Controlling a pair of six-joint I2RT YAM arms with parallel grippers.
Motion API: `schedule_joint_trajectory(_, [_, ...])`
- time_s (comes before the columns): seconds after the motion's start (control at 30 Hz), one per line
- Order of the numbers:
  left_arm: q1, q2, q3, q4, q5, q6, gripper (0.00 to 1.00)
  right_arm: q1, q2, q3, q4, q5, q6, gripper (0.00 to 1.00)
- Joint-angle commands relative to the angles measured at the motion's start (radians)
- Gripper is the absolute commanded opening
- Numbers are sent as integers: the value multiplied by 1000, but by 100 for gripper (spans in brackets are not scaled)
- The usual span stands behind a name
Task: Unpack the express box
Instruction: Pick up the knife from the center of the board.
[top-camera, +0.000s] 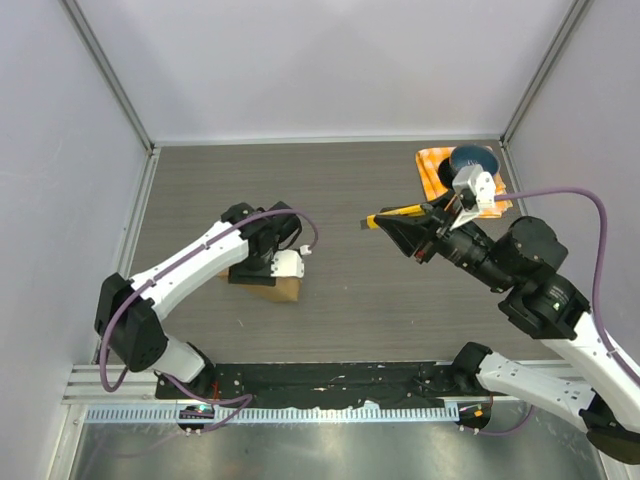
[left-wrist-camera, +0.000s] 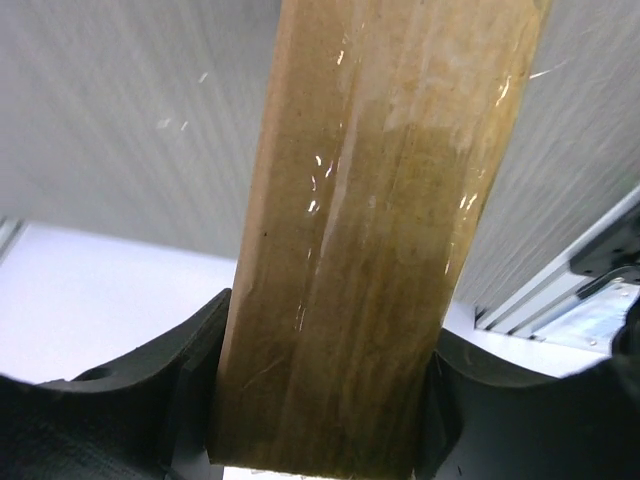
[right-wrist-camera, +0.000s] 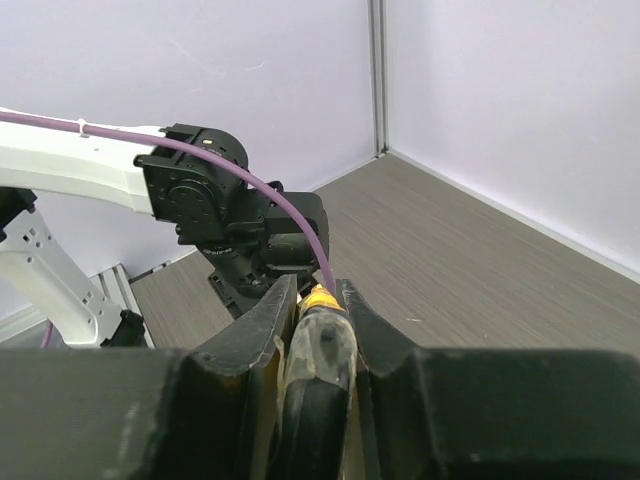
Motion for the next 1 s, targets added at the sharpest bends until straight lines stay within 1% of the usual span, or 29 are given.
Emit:
schedule_joint_trajectory(0.0, [-45,32,74,-126,-298,-111,13,2,-47,-31,14,32,-5,1])
schedule_joint_trajectory(0.03, [-57,44,88,-147,-352,-123,13,2,-60,-37,11,32,-5,1])
schedule_joint_trajectory(0.1, [-91,81,103,-164,-398,-157,14,2,-73,-48,9,37,-3,1])
schedule_joint_trajectory(0.13, [-100,98,131,-197,-418,-169,15,2,-83,-51,8,37,-3,1])
schedule_joint_trajectory(0.27, [-164,161,196,-276,-420,-217,15,2,-108,-61,-4,44,0,1])
schedule_joint_trajectory(0.3, [-174,173,200,-291,-415,-226,16,3,-116,-65,-5,48,0,1])
schedule_joint_trajectory(0.33, [-183,196,203,-311,-411,-235,23,2,-120,-68,-8,52,0,1])
schedule_joint_trajectory(0.43, [-209,230,206,-325,-382,-238,30,2,-146,-78,-12,61,3,1])
schedule_joint_trajectory(0.57, [-234,317,234,-339,-331,-238,32,2,-162,-89,-17,69,10,1])
schedule_joint_trajectory(0.7, [-251,347,228,-340,-381,-198,31,2,-174,-98,-20,72,15,1])
schedule_joint_trajectory(0.77, [-252,354,246,-340,-401,-185,32,2,-183,-106,-20,77,13,1])
schedule_joint_trajectory(0.8, [-254,363,251,-340,-411,-168,34,2,-185,-109,-20,75,15,1])
schedule_joint_trajectory(0.83, [-255,373,268,-340,-427,-160,41,2,-185,-111,-20,77,15,1])
schedule_joint_trajectory(0.9, [-260,412,301,-339,-429,-155,50,2,-185,-112,-18,75,18,1])
schedule_joint_trajectory(0.93, [-266,425,342,-340,-420,-149,60,2,-185,-111,-20,75,18,1])
schedule_joint_trajectory(0.97, [-269,436,363,-340,-412,-148,66,2,-185,-112,-20,75,18,1])
